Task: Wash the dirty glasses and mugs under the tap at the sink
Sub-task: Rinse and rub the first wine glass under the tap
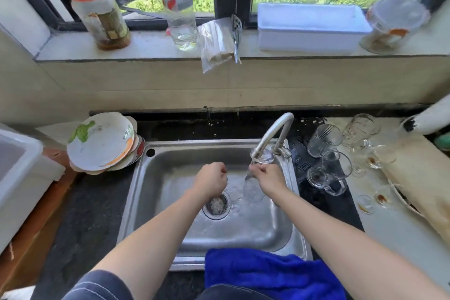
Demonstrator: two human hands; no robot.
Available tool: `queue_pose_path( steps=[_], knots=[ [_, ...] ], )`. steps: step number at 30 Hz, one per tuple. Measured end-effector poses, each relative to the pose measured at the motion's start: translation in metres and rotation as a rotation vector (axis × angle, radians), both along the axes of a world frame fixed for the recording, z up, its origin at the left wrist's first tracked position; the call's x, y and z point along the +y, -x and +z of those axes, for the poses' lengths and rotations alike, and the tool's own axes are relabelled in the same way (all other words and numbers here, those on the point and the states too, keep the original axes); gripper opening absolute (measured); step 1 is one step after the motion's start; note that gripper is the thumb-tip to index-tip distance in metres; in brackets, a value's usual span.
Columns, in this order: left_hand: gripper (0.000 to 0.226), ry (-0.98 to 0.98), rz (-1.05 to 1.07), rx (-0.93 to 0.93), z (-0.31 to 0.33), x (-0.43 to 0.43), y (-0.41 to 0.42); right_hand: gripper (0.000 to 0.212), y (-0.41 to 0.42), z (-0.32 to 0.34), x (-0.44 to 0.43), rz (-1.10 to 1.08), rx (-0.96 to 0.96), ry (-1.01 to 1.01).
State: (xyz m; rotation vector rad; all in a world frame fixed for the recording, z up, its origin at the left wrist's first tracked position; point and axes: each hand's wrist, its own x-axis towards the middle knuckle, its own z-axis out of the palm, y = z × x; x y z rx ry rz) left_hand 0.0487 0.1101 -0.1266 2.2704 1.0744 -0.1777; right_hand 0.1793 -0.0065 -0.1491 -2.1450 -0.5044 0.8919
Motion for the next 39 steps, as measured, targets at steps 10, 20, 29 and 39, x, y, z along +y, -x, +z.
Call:
queue_pose_path(
  steps=[10, 20, 29, 39],
  knots=[
    [0.022, -0.094, -0.532, -0.025, 0.028, -0.068, -0.060, 0.026, -0.007, 0.060, -0.106, -0.456, -0.165, -0.083],
    [0.022, -0.229, -0.873, -0.193, 0.089, -0.217, -0.128, 0.012, -0.024, 0.129, -0.291, -0.940, -0.234, -0.342],
    [0.026, -0.291, -1.092, -0.366, 0.140, -0.465, -0.164, 0.006, 0.023, 0.168, -0.569, -1.249, -0.484, -0.360],
    [0.025, -0.147, -1.474, -0.461, 0.150, -0.732, -0.130, 0.013, 0.123, 0.155, -0.813, -1.685, -0.414, -0.385]
  ],
)
